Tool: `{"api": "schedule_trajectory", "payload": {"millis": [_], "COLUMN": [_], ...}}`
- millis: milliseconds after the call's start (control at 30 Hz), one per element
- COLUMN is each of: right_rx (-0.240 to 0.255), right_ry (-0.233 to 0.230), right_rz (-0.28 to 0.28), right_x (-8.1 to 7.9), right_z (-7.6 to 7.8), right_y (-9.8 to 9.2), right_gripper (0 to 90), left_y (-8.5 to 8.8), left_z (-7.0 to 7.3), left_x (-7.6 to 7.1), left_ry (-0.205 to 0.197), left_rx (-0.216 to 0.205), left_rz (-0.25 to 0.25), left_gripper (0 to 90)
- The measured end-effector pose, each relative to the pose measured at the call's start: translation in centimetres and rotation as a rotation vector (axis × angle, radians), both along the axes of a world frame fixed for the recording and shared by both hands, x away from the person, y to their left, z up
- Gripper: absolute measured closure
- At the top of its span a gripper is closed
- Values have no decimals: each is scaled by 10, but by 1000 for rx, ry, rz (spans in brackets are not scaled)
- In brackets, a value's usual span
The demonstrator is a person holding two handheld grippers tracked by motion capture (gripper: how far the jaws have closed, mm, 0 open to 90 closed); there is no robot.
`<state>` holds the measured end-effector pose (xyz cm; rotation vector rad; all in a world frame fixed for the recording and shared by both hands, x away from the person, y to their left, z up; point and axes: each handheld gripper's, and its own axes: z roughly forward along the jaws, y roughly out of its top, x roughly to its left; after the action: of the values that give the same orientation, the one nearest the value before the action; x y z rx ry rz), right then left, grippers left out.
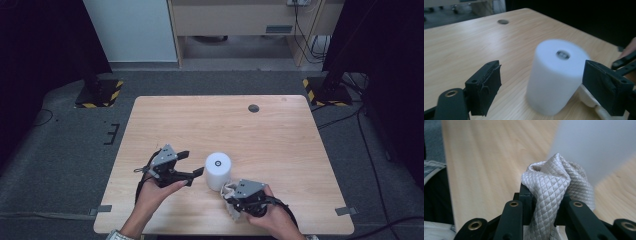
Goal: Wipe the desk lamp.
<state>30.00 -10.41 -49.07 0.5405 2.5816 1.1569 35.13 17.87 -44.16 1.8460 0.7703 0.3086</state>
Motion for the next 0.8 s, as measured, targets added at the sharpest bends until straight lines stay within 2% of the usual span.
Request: {"api": "schedule_trajectory", "payload": {"millis": [33,67,100,167,233,267,367,533,567,600,633,800], "right_rx": [-7,-8,-11,-23,-27,-29,-36,-15,3,3,18,19], "right_ry": [0,-1,-4,-17,-20,-22,-23,3,28,28,40,44], "right_rz": [19,25,44,70,78,94,98,91,94,94,102,87], "right_x": [-2,-4,-6,-9,-10,-10,-8,-2,0,0,1,3], "right_z": [-2,-3,-6,-12,-14,-21,-29,-37,-39,-39,-42,-41], "right_y": [7,12,20,34,38,53,66,69,68,68,66,65], "right_gripper": [747,746,746,746,745,742,735,702,643,643,600,522], "left_y": [13,13,22,27,30,30,28,24,23,23,22,21], "left_z": [-9,-9,-17,-22,-27,-28,-30,-34,-34,-34,-34,-35], "left_x": [-5,-5,-9,-11,-12,-11,-10,-9,-9,-9,-8,-8], "left_ry": [12,12,27,39,61,74,77,91,95,95,99,90], "left_rx": [21,21,42,56,76,93,107,133,133,133,125,135], "left_rz": [28,28,46,52,63,69,73,67,59,59,63,63], "left_gripper": [146,146,148,156,159,163,170,174,194,199,199,191]}}
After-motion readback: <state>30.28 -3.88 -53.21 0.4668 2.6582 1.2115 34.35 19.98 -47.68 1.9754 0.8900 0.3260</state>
